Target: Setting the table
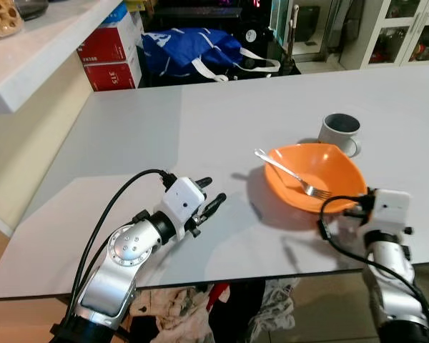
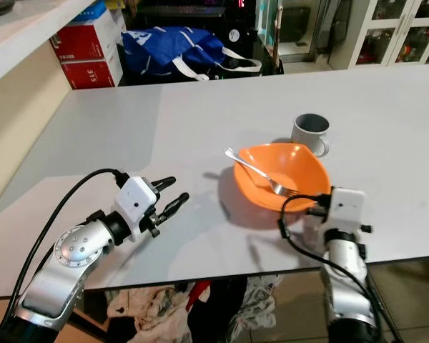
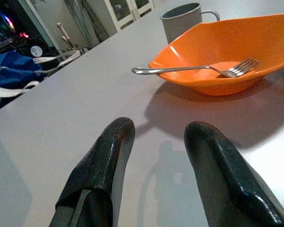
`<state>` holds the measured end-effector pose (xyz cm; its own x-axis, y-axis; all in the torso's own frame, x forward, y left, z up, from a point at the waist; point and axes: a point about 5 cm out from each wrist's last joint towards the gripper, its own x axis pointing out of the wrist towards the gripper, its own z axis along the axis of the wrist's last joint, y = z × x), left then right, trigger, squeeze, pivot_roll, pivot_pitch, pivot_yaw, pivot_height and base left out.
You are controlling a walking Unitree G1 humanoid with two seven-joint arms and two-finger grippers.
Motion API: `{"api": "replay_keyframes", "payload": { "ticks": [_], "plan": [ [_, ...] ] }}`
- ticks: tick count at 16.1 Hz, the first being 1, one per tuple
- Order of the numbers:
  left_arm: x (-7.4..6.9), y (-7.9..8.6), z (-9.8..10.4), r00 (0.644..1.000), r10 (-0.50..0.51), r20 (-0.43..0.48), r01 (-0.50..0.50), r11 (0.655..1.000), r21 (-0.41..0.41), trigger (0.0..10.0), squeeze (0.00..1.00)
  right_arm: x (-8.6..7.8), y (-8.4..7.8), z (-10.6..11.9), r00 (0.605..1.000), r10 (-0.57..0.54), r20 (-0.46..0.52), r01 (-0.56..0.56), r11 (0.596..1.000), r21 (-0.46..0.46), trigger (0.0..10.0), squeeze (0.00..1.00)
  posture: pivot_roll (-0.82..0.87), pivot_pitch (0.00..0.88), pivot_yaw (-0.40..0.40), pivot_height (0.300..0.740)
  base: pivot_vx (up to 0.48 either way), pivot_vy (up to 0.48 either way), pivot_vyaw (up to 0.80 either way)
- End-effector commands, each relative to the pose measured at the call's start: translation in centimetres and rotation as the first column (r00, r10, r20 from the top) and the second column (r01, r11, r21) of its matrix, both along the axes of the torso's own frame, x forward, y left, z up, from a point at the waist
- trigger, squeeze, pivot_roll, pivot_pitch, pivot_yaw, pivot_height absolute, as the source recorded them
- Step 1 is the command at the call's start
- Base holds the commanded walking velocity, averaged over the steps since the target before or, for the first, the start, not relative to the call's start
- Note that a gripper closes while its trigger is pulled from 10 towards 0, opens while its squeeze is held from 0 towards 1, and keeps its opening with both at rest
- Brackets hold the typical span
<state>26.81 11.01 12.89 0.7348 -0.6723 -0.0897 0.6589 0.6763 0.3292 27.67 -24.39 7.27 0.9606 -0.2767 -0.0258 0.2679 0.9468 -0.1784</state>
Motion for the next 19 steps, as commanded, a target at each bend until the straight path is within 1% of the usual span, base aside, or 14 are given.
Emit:
{"api": "replay_keyframes", "payload": {
  "ticks": [1,7,10,16,19],
  "plan": [
    [-0.1,0.4,0.3,1.000,0.012,0.004,-0.012,1.000,0.000,10.0,0.00,0.9,1.1,0.5,0.998,0.052,0.028,-0.052,0.999,0.011,10.0,0.00,0.04,0.000,0.083,0.740,0.000,0.000,0.00],
    [-0.2,0.6,0.2,1.000,0.018,-0.001,-0.018,1.000,0.004,10.0,0.00,2.1,2.0,1.3,0.994,0.097,0.053,-0.097,0.995,-0.001,10.0,0.00,0.05,0.000,0.079,0.740,0.000,0.000,0.00],
    [-0.2,0.7,0.2,1.000,0.020,-0.002,-0.020,1.000,0.007,10.0,0.00,2.4,2.3,1.3,0.993,0.107,0.057,-0.107,0.994,-0.006,10.0,0.00,0.05,0.000,0.079,0.740,0.000,0.000,0.00],
    [0.0,0.6,0.2,1.000,0.017,-0.002,-0.017,1.000,0.010,10.0,0.00,2.1,2.3,0.4,0.995,0.100,0.025,-0.100,0.995,0.004,10.0,0.00,0.04,0.000,0.079,0.740,0.000,0.000,0.00],
    [0.0,0.6,0.1,1.000,0.015,-0.004,-0.015,1.000,0.011,10.0,0.00,1.7,2.8,-0.2,0.994,0.104,0.011,-0.105,0.994,0.019,10.0,0.00,0.04,0.000,0.080,0.740,0.000,0.000,0.00]
  ]
}}
